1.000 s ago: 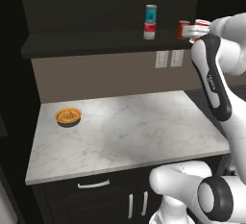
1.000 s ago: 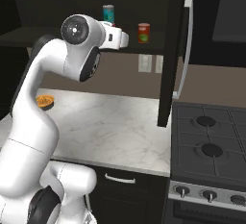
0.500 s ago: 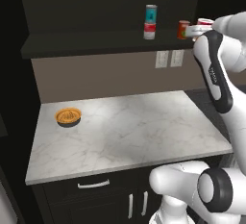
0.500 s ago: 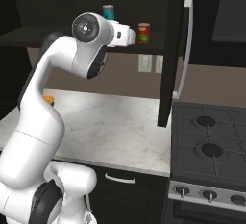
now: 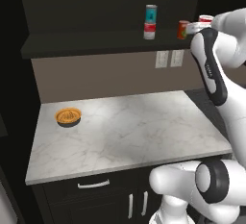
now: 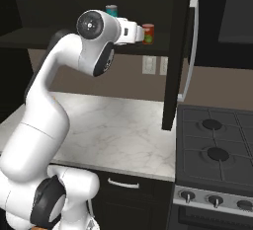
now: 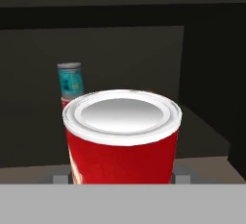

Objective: Stack two cans on top of the other two cans in the cabinet.

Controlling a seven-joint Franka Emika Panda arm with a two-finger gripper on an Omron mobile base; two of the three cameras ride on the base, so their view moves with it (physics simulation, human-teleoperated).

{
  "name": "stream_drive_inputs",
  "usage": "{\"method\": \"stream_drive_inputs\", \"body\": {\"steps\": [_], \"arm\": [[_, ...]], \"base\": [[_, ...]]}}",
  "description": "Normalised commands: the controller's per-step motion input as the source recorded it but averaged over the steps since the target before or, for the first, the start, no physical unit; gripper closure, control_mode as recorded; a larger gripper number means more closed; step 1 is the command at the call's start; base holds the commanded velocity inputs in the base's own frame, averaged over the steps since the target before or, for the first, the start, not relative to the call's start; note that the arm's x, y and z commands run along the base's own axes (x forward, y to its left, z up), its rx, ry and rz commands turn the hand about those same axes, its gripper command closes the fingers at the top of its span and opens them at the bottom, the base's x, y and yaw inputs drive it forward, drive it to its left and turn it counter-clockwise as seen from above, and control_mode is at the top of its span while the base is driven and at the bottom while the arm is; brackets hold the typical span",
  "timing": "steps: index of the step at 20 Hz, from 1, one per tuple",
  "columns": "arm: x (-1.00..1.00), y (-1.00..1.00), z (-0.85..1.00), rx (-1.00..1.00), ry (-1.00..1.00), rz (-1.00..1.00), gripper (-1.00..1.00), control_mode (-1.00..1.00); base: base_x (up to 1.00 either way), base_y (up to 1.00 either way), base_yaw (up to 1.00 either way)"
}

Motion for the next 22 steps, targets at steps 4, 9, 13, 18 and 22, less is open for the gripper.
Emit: {"method": "stream_drive_inputs", "body": {"steps": [4,9,13,18,22], "arm": [[0.19,-0.04,0.16,0.00,0.00,-0.10,1.00,-1.00],[0.14,-0.08,0.20,0.00,-0.04,-0.07,1.00,-1.00],[0.11,-0.11,0.18,0.00,0.00,-0.02,1.00,-1.00],[0.14,-0.14,0.03,0.00,0.00,0.00,1.00,-1.00],[0.21,-0.12,0.00,0.00,0.00,0.00,1.00,-1.00]], "base": [[0.00,0.00,0.00],[0.00,0.00,0.00],[0.00,0.00,0.00],[0.00,0.00,0.00],[0.00,0.00,0.00]]}}
